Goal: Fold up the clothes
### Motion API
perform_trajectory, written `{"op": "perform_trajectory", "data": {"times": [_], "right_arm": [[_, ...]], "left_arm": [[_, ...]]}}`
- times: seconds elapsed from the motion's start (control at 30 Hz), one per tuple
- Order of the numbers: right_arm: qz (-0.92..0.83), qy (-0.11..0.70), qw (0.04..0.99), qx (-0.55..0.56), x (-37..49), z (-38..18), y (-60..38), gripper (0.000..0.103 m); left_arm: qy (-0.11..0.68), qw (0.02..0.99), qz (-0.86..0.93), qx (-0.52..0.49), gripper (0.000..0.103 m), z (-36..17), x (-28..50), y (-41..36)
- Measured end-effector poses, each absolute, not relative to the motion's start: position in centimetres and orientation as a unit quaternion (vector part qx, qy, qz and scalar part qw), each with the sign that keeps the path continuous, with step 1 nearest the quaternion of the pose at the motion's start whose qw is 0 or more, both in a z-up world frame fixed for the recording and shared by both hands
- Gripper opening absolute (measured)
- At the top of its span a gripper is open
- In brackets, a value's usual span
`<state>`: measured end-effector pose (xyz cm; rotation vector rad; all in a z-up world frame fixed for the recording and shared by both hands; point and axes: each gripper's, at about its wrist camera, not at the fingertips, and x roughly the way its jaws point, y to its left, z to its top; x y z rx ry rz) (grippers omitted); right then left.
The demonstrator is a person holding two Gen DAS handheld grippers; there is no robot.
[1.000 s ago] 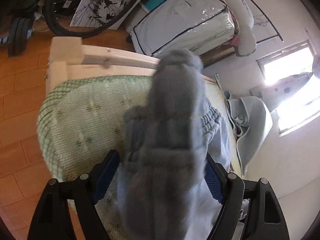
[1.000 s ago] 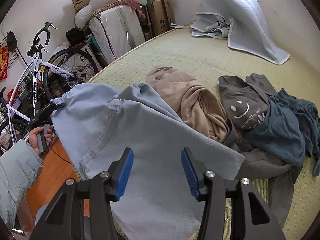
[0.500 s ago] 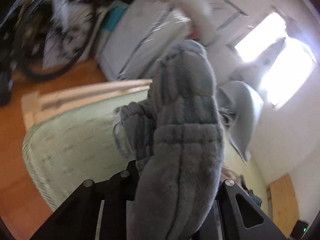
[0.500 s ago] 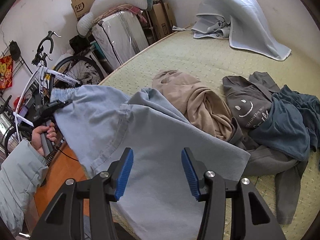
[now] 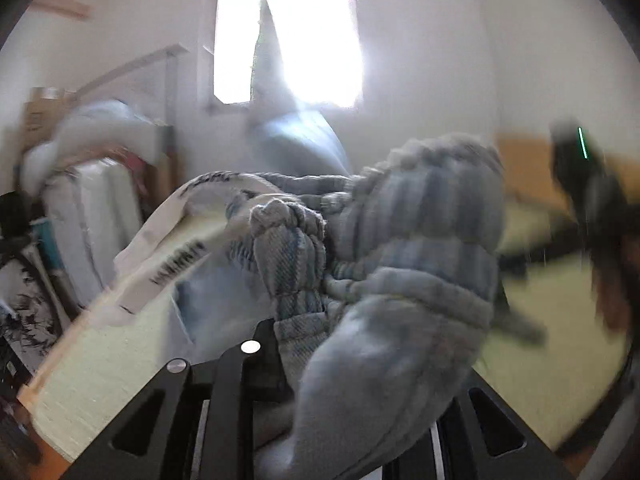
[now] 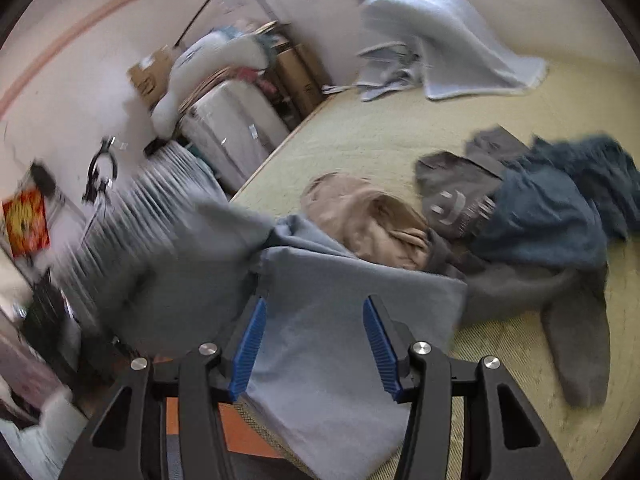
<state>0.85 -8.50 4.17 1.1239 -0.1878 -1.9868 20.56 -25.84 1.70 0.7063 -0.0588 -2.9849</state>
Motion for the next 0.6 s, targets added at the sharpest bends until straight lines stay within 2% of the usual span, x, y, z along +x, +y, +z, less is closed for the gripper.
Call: {"op": "perform_trajectory", "data": {"times": [0.13,0.23,0.4,0.6], "right_arm": [[-0.788,-0.101,0.389,0.467,-0.3,2.5,-5.5,0.055],[-0.784,-0.105,0.391,0.47,-0.7,1.8,-4.5,0.056],[-0.769,-0.097,0.431,0.462,-0.6,1.5,-6.5,0.056],[-0.747,-0.048,0.472,0.466,-0.9,0.2,-12.1,0.056]], "left_arm": [[-0.121,0.015,-0.942,0.314,0.021,-4.6,19.1,-20.5],[-0.168,0.014,-0.925,0.341,0.023,-6.9,18.8,-18.8],[-0.129,0.023,-0.915,0.381,0.027,-7.7,18.6,-19.2],[-0.065,0.04,-0.913,0.4,0.032,-6.6,20.6,-19.9]]}}
